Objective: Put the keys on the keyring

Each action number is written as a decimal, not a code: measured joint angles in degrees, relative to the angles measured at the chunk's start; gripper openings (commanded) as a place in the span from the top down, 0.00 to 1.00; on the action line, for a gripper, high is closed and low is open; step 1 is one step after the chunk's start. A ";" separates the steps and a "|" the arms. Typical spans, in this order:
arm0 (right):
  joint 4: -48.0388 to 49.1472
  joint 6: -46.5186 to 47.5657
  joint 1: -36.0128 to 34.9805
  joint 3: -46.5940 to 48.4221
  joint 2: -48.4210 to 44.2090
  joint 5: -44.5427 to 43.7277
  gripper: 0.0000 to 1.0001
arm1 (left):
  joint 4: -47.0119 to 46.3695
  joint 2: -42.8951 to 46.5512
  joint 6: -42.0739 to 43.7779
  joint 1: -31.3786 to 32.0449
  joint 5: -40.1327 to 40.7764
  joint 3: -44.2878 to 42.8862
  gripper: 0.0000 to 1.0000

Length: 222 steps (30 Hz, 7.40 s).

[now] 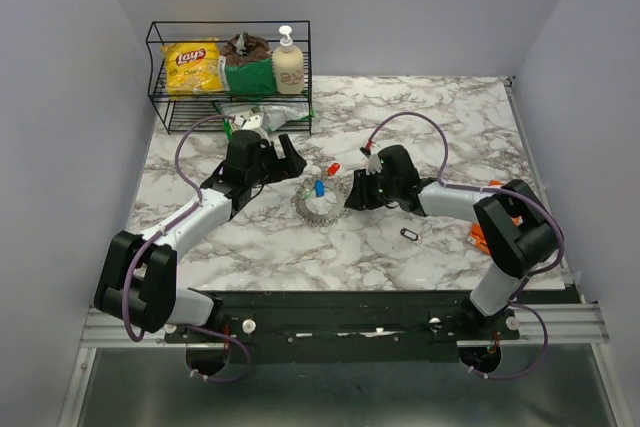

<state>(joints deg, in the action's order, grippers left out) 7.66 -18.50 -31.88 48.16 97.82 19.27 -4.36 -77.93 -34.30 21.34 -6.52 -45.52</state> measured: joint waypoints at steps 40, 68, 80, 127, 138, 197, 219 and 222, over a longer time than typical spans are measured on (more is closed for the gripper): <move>-12.39 -4.11 -1.57 4.07 -3.21 1.36 0.99 | 17.05 -3.78 2.64 0.17 -2.36 -17.31 0.07; -24.96 -4.50 -3.32 6.91 -17.51 -6.43 0.04 | 20.35 2.82 1.36 0.66 -3.56 -0.66 0.08; -26.23 -3.37 -2.60 15.23 -7.54 -6.27 0.05 | 20.87 -2.82 3.30 4.68 -2.27 -3.89 0.10; -35.04 3.06 2.21 32.09 8.04 2.47 0.11 | 26.51 -17.92 6.84 4.92 -2.34 -14.88 0.40; -37.29 3.65 1.64 32.11 8.04 2.45 0.11 | 25.40 -18.78 6.84 4.92 -1.14 -14.51 0.43; -43.08 5.01 -4.07 51.78 25.33 -2.95 0.50 | 23.93 -15.74 6.05 -1.88 -5.01 -19.08 0.32; -39.15 2.80 7.39 34.95 14.51 3.89 0.50 | 21.81 -22.64 14.93 5.84 -0.96 -23.17 0.37; -38.45 2.86 7.76 34.88 12.76 4.35 0.50 | 21.66 -24.79 15.41 6.27 -0.48 -24.20 0.38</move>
<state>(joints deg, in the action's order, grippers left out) -30.79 -15.64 -24.12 83.05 110.59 23.62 17.30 -102.72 -18.90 27.62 -7.01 -69.71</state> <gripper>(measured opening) 0.504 0.632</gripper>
